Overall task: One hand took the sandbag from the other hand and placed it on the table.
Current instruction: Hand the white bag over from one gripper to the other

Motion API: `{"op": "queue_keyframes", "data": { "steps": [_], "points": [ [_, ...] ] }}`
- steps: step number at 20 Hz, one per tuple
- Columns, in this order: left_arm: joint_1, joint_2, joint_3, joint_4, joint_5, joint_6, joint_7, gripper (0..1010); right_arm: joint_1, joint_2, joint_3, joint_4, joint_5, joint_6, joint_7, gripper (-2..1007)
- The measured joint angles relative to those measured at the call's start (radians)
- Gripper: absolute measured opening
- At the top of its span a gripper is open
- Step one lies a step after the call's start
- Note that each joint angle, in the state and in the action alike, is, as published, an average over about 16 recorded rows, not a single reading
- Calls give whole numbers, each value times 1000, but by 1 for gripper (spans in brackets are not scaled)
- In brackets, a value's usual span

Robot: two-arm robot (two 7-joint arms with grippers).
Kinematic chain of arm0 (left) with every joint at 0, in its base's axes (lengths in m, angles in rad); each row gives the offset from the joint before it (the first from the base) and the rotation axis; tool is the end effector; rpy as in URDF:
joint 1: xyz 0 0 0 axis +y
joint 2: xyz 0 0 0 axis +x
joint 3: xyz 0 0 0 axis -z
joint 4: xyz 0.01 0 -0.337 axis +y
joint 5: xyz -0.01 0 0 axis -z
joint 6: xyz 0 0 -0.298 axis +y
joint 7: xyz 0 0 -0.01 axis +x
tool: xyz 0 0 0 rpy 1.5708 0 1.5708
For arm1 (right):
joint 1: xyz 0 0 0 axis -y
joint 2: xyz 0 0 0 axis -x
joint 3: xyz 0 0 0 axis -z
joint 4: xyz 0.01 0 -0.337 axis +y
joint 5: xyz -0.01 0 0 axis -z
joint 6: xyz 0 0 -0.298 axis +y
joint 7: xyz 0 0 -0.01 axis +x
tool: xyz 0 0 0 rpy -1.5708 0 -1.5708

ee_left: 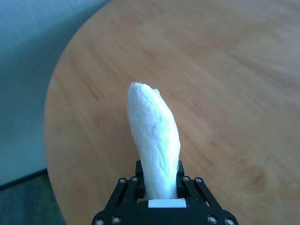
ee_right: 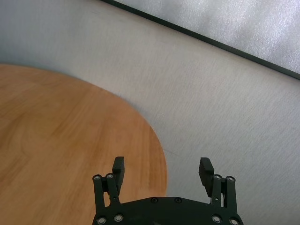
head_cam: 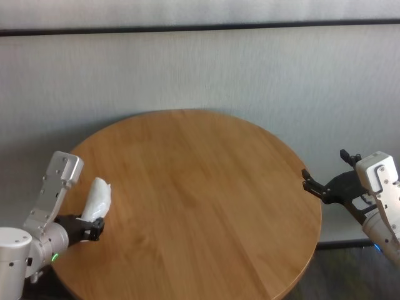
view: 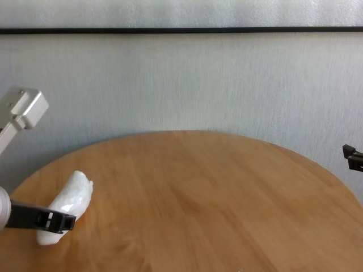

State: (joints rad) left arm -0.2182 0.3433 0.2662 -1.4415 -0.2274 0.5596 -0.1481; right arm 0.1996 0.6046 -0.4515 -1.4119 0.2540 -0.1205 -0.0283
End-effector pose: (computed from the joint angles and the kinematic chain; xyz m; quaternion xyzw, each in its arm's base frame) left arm 0.3794 0.0534 -0.3222 0.2504 0.1339 0.5665 0.7736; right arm 0.3556 -0.1122 -0.3381 -0.1415 -0.1324 -0.5799 0.7913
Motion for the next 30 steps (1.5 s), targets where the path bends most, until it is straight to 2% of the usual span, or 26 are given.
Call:
{"op": "queue_keyframes", "data": {
  "steps": [17,30],
  "points": [
    [41,17,-7,-53,31,-149,-90,374,0,0,0,0,0,0,0,1001],
    [53,38,5,-82,48,-265,-173,374,0,0,0,0,0,0,0,1001]
  ]
}}
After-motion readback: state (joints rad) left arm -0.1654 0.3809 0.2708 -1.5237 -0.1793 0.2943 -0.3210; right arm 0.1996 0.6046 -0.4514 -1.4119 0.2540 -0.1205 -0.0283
